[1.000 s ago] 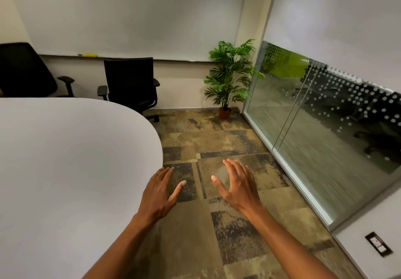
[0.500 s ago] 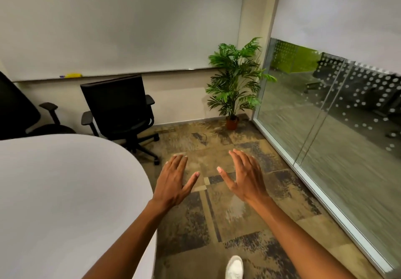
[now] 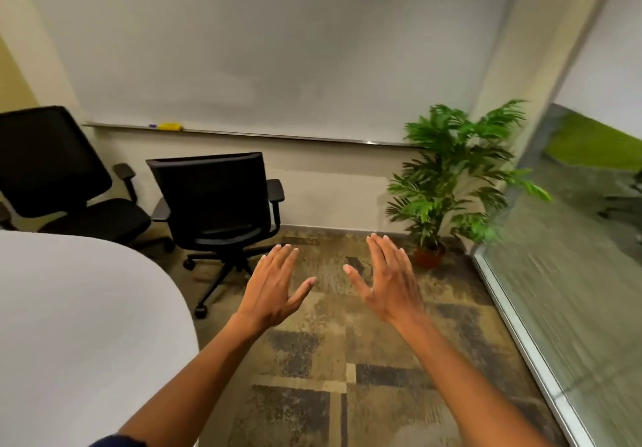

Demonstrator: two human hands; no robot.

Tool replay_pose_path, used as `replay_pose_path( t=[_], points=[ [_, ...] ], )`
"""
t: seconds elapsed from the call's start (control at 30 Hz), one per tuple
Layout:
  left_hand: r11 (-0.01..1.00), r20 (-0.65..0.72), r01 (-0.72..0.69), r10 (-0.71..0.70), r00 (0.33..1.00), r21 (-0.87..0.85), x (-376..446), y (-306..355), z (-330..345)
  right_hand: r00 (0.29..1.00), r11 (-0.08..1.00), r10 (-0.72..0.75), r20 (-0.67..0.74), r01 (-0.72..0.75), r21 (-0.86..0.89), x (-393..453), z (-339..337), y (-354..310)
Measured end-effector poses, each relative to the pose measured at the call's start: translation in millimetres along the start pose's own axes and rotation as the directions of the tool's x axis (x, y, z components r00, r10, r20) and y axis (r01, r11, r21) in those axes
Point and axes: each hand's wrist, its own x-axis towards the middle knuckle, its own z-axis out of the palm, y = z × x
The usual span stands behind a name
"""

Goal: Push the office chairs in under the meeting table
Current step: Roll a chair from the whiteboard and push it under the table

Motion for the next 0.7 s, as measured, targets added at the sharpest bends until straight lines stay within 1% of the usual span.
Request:
replay_pose_path(
  t=[0.17,0.3,0.37,0.5,0.7],
  points=[
    [0.994,-0.033,0.108,-0.107,0.994,0.027,97.5,-67.4,24.0,0.987,0.989,-0.15,0.062,0.15,0.01,129.2,60.9,-2.2],
    [0.983,-0.065,0.182,-0.181,0.981,0.01,180.4,-141.7,48.6,0.964,0.972,-0.232,0.128,0.235,-0.014,238.3,132.0,-8.2],
    [0.968,-0.082,0.252,-0.252,0.964,-0.015,229.6,-190.7,56.4,0.952,0.964,-0.263,0.156,0.267,-0.008,302.8,172.5,-18.4],
    [0.953,-0.103,0.298,-0.291,0.951,0.061,302.5,-261.3,45.3,0.928,0.941,-0.329,0.176,0.338,-0.024,403.5,217.2,-46.5],
    [0.903,-0.137,0.387,-0.366,0.92,0.187,376.6,-361.1,19.6,0.858,0.885,-0.46,0.23,0.462,0.049,532.7,278.3,-113.5]
  ],
)
